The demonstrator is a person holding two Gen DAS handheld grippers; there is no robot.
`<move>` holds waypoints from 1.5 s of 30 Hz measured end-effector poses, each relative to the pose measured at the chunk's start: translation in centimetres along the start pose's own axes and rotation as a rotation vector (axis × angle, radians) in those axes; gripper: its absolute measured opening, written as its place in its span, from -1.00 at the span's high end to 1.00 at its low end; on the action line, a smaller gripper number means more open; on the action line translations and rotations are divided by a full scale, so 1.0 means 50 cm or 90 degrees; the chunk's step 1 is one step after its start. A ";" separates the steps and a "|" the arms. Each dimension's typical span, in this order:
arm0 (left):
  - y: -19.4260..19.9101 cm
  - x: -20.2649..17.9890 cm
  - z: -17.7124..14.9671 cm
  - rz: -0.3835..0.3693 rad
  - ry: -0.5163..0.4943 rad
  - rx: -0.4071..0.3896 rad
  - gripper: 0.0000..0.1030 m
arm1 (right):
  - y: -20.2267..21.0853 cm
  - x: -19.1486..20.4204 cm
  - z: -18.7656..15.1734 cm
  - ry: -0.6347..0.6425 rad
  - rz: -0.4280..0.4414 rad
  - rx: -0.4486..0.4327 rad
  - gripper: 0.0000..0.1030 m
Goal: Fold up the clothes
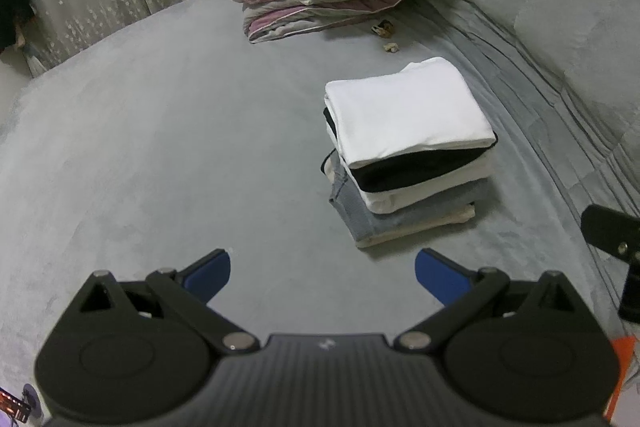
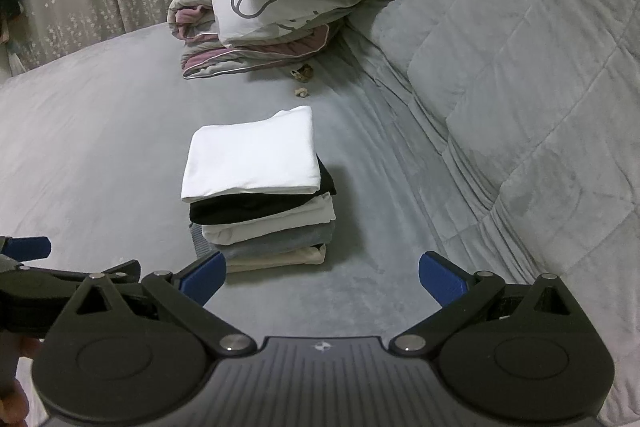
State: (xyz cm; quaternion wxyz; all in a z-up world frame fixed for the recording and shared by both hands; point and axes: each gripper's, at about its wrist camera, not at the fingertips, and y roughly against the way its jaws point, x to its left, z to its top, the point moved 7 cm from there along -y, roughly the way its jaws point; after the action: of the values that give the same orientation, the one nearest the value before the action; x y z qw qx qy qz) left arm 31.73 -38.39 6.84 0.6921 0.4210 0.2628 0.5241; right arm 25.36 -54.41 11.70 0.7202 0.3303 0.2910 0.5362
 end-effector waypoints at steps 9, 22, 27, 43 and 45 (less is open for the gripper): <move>0.004 0.004 -0.006 -0.004 0.001 0.005 -1.00 | 0.000 -0.005 0.001 -0.005 -0.005 0.004 -1.00; 0.043 0.036 -0.039 -0.016 0.006 -0.016 -1.00 | 0.040 0.006 -0.026 -0.005 -0.004 -0.019 -1.00; 0.076 0.068 -0.109 -0.004 -0.005 -0.052 -1.00 | 0.068 0.014 -0.081 -0.021 0.014 -0.050 -1.00; 0.143 0.122 -0.364 -0.002 -0.037 -0.133 -1.00 | 0.163 0.089 -0.315 -0.091 0.008 -0.182 -1.00; 0.150 0.130 -0.386 -0.004 -0.028 -0.141 -1.00 | 0.177 0.091 -0.336 -0.099 0.001 -0.195 -1.00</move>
State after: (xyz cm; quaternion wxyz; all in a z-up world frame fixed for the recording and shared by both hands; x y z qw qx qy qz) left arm 14.45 -25.60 4.01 0.7414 0.3526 0.1897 0.5385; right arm 8.39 -45.45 8.07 0.7822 0.2572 0.1493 0.5475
